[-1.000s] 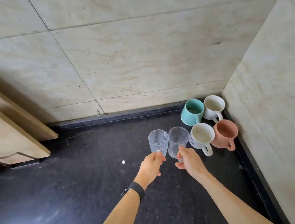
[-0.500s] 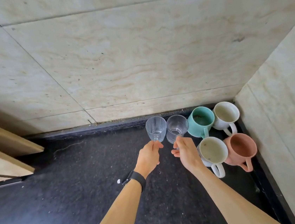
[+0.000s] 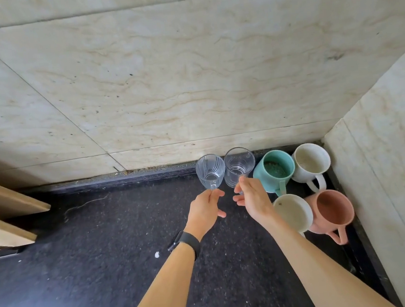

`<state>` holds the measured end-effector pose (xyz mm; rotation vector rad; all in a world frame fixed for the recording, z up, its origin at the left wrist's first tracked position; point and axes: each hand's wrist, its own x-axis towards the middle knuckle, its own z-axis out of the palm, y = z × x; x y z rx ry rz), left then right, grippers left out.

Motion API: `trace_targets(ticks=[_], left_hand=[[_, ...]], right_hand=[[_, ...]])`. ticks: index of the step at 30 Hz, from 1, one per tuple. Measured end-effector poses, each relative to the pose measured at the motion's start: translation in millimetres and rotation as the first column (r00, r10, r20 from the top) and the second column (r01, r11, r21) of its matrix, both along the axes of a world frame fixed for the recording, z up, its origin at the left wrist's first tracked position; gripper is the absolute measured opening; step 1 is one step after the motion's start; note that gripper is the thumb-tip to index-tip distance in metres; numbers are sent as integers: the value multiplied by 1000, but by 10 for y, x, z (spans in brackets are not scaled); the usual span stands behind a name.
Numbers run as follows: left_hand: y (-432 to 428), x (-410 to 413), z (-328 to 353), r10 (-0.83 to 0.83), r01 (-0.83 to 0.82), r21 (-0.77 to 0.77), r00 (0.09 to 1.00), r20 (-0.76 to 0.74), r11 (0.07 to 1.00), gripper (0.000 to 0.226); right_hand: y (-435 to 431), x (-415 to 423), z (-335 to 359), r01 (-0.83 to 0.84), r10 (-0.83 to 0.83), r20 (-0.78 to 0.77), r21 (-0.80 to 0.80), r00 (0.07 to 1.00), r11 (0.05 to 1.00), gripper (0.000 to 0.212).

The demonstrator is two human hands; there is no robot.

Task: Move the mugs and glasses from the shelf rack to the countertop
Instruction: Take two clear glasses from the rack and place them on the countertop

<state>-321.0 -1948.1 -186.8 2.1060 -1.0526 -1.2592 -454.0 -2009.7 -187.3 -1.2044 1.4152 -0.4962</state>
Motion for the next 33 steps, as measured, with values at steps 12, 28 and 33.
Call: trace_targets(ticks=[12,28,33], left_hand=[[195,98,196,20,-20,-20,1000,-6,1000,56],[1918,815,1668,-76,153,-48,708,702,987,54],[2941,908,2337,170,-26,-188,558,812,982,50]], right_hand=[[114,-131,119,-41,41,-231,6,972,999,59],[1477,-297,1810,-608,371,-525,-405,766,683,38],[1866,213,2406,-731,451,-578,-574,681,368,42]])
